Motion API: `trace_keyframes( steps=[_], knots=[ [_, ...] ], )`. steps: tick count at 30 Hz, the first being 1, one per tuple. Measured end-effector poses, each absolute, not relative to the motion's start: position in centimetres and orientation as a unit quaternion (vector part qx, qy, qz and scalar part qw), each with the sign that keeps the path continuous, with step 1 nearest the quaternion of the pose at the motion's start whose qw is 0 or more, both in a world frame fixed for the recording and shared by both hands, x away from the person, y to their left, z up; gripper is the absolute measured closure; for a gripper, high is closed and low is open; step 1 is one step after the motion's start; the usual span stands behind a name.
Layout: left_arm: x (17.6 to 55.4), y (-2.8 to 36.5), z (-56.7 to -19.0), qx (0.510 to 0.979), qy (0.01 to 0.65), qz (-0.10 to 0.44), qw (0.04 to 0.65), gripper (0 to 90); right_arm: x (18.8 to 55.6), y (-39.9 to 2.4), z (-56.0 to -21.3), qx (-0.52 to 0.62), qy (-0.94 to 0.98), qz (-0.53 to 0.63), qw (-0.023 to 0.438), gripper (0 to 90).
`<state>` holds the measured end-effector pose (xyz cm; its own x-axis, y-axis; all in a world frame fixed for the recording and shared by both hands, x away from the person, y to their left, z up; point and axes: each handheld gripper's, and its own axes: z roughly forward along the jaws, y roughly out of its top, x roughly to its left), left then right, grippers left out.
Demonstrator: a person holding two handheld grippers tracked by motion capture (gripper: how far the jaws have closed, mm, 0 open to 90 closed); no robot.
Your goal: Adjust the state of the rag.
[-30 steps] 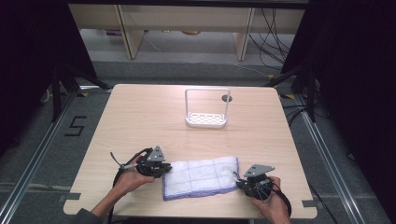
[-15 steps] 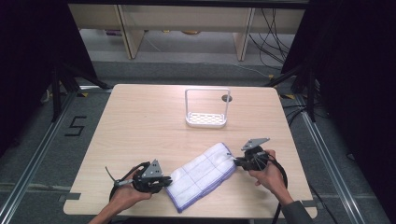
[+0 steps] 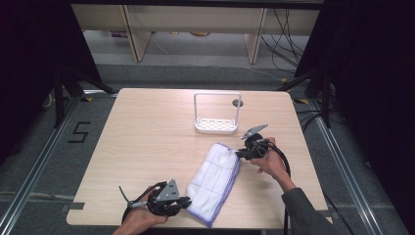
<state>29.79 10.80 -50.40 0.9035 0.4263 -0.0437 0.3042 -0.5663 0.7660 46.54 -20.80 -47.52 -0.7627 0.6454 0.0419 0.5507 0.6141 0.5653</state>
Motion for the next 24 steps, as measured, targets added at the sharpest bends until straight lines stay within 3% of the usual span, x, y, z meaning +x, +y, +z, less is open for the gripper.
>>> trace_keyframes(
  steps=[13, 15, 16, 18, 19, 24],
  knots=[
    [29.0, 6.6, -50.7, 0.885, 0.175, 0.061, 0.428, 81.5, 49.7, -17.8, -47.6, 0.310, 0.907, 0.273, 0.085, 81.3],
    [29.0, 6.6, -50.7, 0.880, 0.181, 0.050, 0.437, 75.5, 49.8, -17.7, -47.6, 0.314, 0.905, 0.273, 0.088, 77.8],
    [28.9, 6.7, -50.6, 0.873, 0.189, 0.038, 0.447, 71.9, 49.8, -17.8, -47.7, 0.329, 0.895, 0.285, 0.096, 69.4],
    [28.9, 7.1, -50.2, 0.868, 0.193, 0.035, 0.456, 69.9, 49.8, -18.1, -47.3, 0.340, 0.892, 0.284, 0.090, 64.8],
    [29.0, 7.3, -49.9, 0.862, 0.200, 0.029, 0.465, 61.1, 49.5, -18.7, -46.8, 0.372, 0.873, 0.302, 0.093, 60.0],
    [31.3, 8.9, -47.9, 0.844, 0.235, 0.066, 0.478, 50.1, 49.2, -20.4, -45.8, 0.387, 0.850, 0.342, 0.105, 49.4]
  ],
)
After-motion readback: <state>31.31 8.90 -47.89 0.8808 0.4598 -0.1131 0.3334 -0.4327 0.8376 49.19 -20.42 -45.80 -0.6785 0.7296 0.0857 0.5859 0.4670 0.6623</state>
